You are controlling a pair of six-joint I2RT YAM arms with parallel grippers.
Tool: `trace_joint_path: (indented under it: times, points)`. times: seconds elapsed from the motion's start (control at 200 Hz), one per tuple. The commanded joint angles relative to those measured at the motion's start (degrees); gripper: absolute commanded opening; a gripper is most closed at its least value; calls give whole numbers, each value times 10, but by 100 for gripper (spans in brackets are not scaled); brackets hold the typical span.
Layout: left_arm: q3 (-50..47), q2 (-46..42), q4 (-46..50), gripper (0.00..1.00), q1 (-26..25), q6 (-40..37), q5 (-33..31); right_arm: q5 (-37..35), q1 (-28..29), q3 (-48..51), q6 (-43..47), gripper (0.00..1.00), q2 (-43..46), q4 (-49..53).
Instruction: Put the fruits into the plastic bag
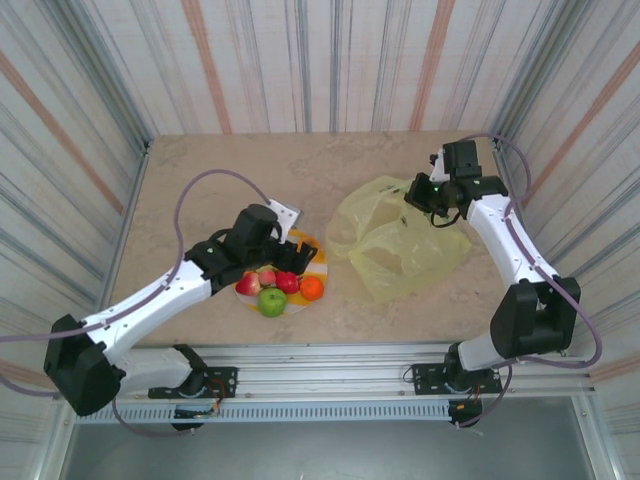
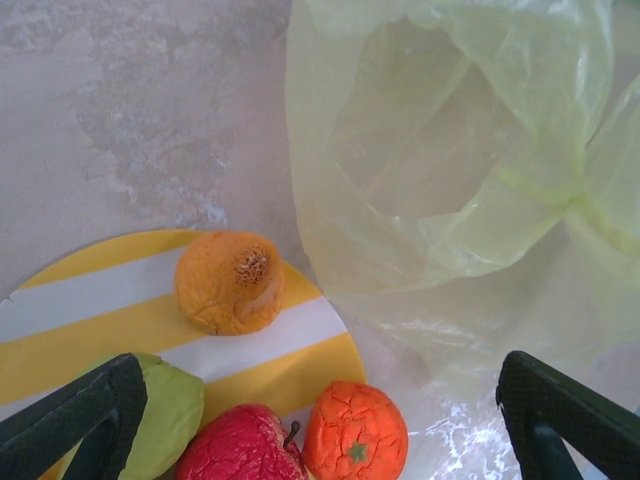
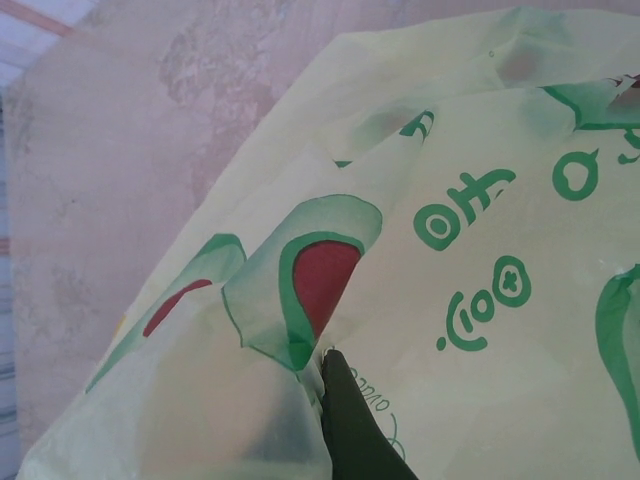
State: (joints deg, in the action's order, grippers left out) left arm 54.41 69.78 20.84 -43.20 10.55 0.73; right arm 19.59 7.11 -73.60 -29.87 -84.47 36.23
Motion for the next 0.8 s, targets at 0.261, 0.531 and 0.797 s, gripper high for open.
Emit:
trace_joint_path:
  times: [0.261,0.531,0.797]
  points:
    - [96,152,72,94,3,-69,-70,18,-15,0,9,0,-31,-5]
    - [152,241,88,93,35,-69,-46,17,-29,20,10,0,-15,-9]
    - [208,310,113,94,38,-87,-35,21,-35,32,11,0,-5,-15]
